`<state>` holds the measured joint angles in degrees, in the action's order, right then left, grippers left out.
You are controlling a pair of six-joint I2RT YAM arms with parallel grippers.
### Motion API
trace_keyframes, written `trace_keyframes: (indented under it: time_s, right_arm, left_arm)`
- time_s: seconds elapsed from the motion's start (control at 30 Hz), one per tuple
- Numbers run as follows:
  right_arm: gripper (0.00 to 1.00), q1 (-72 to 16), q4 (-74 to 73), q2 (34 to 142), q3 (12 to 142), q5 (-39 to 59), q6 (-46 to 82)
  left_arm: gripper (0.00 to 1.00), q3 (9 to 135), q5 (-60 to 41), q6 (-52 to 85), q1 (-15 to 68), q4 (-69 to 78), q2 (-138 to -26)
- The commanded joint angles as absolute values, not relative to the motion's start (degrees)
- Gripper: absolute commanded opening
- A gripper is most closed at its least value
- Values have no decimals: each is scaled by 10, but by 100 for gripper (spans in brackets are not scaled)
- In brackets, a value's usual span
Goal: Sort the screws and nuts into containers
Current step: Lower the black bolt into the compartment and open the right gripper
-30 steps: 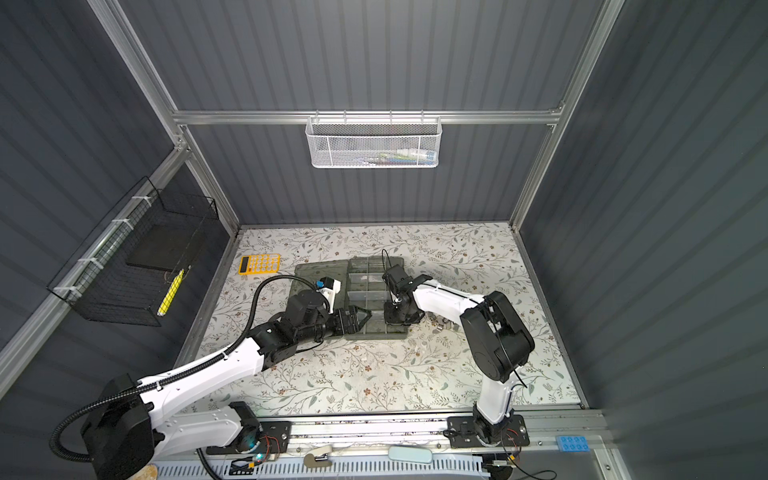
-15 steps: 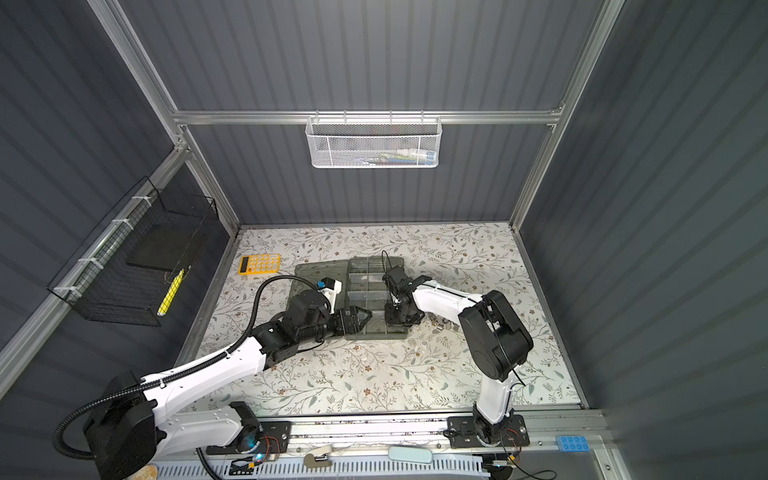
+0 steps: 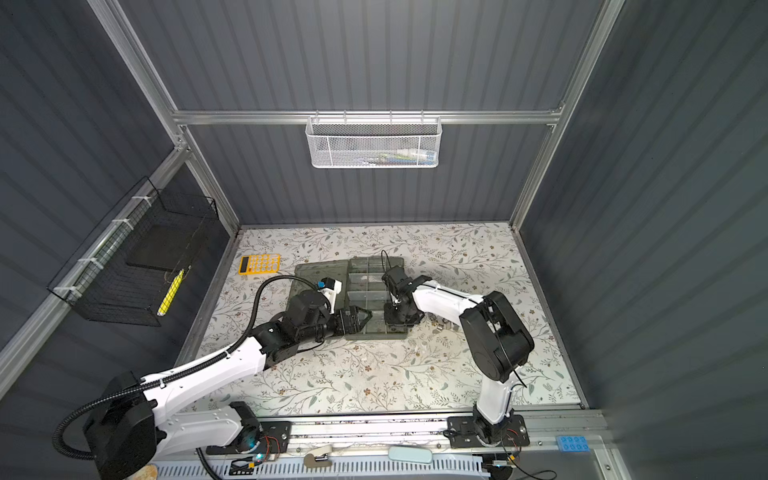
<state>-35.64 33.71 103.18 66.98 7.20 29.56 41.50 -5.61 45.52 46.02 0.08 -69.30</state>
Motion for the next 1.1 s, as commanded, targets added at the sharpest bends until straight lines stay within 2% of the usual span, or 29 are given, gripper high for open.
trace_keyframes:
  time_s: [0.0,0.6,0.83,1.03,1.07]
  right_arm:
    - [37,-357,358,1010,683,52,292]
    - [61,-334,396,944,715,36,269]
    - [76,-290,399,896,709,50,261]
    - [99,-227,396,838,677,52,252]
    - [99,-212,394,828,670,55,251]
  left_arm:
    - [100,426,-58,454,457,-1,-687]
    - [100,510,-61,399,459,-63,-713]
    - [100,572,-67,374,466,-74,-756]
    - [100,621,-74,357,480,-69,-805]
    - [100,629,-75,354,482,-68,-814]
